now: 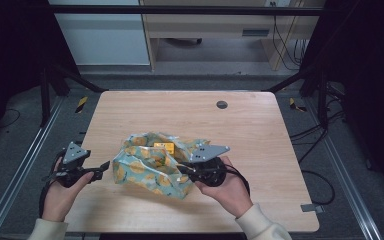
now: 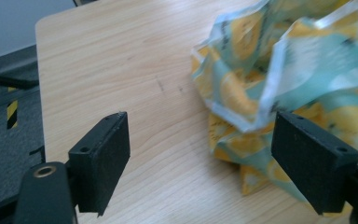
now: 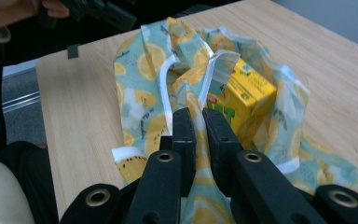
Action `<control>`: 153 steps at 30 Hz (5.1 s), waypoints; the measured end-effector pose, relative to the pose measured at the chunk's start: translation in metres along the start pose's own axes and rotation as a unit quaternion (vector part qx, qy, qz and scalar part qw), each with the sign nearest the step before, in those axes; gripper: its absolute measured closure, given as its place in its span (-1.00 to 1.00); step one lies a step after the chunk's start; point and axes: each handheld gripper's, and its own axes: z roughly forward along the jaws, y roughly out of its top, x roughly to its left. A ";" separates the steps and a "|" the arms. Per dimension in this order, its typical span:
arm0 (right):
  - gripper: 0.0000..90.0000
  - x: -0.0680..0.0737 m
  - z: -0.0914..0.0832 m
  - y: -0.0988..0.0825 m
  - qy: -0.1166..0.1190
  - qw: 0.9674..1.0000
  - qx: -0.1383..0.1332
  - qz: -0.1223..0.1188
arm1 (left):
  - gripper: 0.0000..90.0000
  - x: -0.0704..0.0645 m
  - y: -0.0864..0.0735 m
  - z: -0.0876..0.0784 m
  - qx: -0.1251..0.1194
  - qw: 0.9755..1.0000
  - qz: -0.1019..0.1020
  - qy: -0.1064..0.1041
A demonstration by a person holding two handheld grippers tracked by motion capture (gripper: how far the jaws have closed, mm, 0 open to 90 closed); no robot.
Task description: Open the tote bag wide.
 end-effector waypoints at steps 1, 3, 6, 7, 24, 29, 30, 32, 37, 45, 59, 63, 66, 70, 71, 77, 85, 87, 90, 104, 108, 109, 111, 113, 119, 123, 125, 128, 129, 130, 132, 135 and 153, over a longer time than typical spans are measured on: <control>0.86 0.000 0.000 -0.004 -0.001 1.000 0.005 0.003 | -0.52 -0.002 0.003 0.000 0.000 1.000 0.002 -0.006; 0.85 -0.002 0.003 -0.012 0.001 1.000 0.013 0.010 | -0.52 -0.009 0.011 0.000 0.002 1.000 0.017 -0.025; 0.85 -0.002 0.005 -0.017 0.001 1.000 0.020 0.013 | -0.50 -0.017 0.023 0.003 -0.004 0.999 0.023 -0.046; 0.84 -0.002 0.006 -0.019 0.001 1.000 0.022 0.016 | -0.50 -0.020 0.026 0.006 -0.001 0.998 0.031 -0.051; 0.83 -0.006 0.001 -0.029 -0.017 0.999 0.041 0.010 | 0.79 -0.045 0.029 0.026 0.044 0.989 0.111 -0.090; 0.83 -0.006 -0.003 -0.035 -0.023 0.999 0.047 0.010 | 0.96 -0.048 0.021 0.013 0.044 0.985 0.107 -0.124; 0.83 -0.006 -0.003 -0.037 -0.024 0.998 0.051 0.011 | 0.97 -0.050 0.017 0.013 0.050 0.984 0.110 -0.128; 0.83 -0.007 0.000 -0.045 -0.025 0.998 0.061 0.011 | 0.98 -0.053 0.008 0.012 0.058 0.983 0.113 -0.133; 0.84 -0.012 0.009 -0.065 -0.034 0.995 0.088 0.027 | 0.99 -0.057 -0.010 0.025 0.092 0.979 0.127 -0.133; 0.82 -0.020 0.023 -0.090 -0.044 0.990 0.127 0.048 | 0.98 -0.066 -0.024 0.039 0.132 0.968 0.152 -0.150; -0.10 -0.020 0.003 -0.048 -0.056 0.995 0.078 0.037 | 0.99 -0.067 -0.027 0.040 0.133 0.968 0.149 -0.154; -0.18 -0.027 0.003 -0.027 -0.064 0.994 0.072 0.042 | 0.99 -0.068 -0.027 0.039 0.133 0.967 0.151 -0.155; -0.14 -0.032 0.009 -0.011 -0.072 0.994 0.075 0.026 | 0.99 -0.068 -0.026 0.040 0.133 0.967 0.152 -0.155; -0.10 -0.041 0.029 -0.001 -0.078 0.992 0.100 0.018 | 0.99 -0.068 -0.026 0.039 0.129 0.968 0.151 -0.155; -0.08 -0.044 0.035 0.000 -0.079 0.991 0.106 0.017 | 0.99 -0.068 -0.026 0.039 0.128 0.968 0.151 -0.155; 0.05 -0.058 0.068 -0.001 -0.078 0.987 0.142 0.024 | 0.99 -0.068 -0.026 0.039 0.127 0.968 0.152 -0.155; 0.94 -0.079 0.076 0.009 -0.105 0.986 0.129 0.031 | 0.99 -0.070 -0.020 0.037 0.108 0.970 0.153 -0.151; 0.96 -0.088 0.074 0.016 -0.117 0.985 0.119 0.035 | 0.98 -0.073 -0.017 0.037 0.099 0.972 0.151 -0.151; 0.97 -0.102 0.071 0.025 -0.128 0.985 0.107 0.041 | 0.98 -0.079 -0.010 0.038 0.080 0.973 0.147 -0.159; 0.98 -0.143 0.096 -0.003 -0.151 0.975 0.130 0.095 | 0.98 -0.086 -0.015 0.047 0.108 0.969 0.158 -0.158; 0.97 -0.148 0.097 -0.013 -0.152 0.974 0.136 0.103 | 0.98 -0.088 -0.017 0.049 0.115 0.968 0.158 -0.161; 0.96 -0.149 0.097 -0.014 -0.152 0.973 0.137 0.106 | 0.98 -0.088 -0.017 0.049 0.116 0.967 0.158 -0.163; 0.96 -0.150 0.097 -0.016 -0.153 0.973 0.138 0.106 | 0.98 -0.090 -0.017 0.049 0.119 0.966 0.162 -0.165; 0.95 -0.150 0.098 -0.018 -0.152 0.972 0.141 0.109 | 0.98 -0.092 -0.018 0.049 0.123 0.964 0.165 -0.168; 0.91 -0.152 0.098 -0.019 -0.154 0.971 0.144 0.111 | 0.98 -0.097 -0.020 0.050 0.131 0.960 0.171 -0.180; 0.80 -0.151 0.096 -0.017 -0.157 0.972 0.137 0.107 | 0.98 -0.100 -0.021 0.049 0.134 0.957 0.174 -0.190; 0.68 -0.149 0.093 -0.014 -0.162 0.972 0.131 0.105 | 0.97 -0.101 -0.021 0.049 0.133 0.957 0.175 -0.189; 0.47 -0.147 0.086 -0.010 -0.169 0.974 0.114 0.099 | 0.95 -0.101 -0.019 0.051 0.131 0.959 0.173 -0.183; 0.34 -0.145 0.082 -0.007 -0.173 0.974 0.108 0.097 | 0.90 -0.101 -0.019 0.051 0.127 0.960 0.170 -0.181; 0.26 -0.145 0.080 -0.005 -0.175 0.974 0.105 0.098 | 0.84 -0.101 -0.019 0.050 0.125 0.961 0.169 -0.178; 0.13 -0.142 0.074 -0.002 -0.177 0.975 0.097 0.096 | 0.74 -0.101 -0.018 0.047 0.109 0.966 0.170 -0.161; -0.14 -0.137 0.063 0.009 -0.183 0.975 0.092 0.088 | 0.55 -0.100 -0.017 0.043 0.093 0.969 0.168 -0.154; -0.48 -0.085 -0.007 0.043 -0.175 0.983 0.048 0.043 | -0.19 -0.093 -0.002 0.025 0.032 0.983 0.136 -0.116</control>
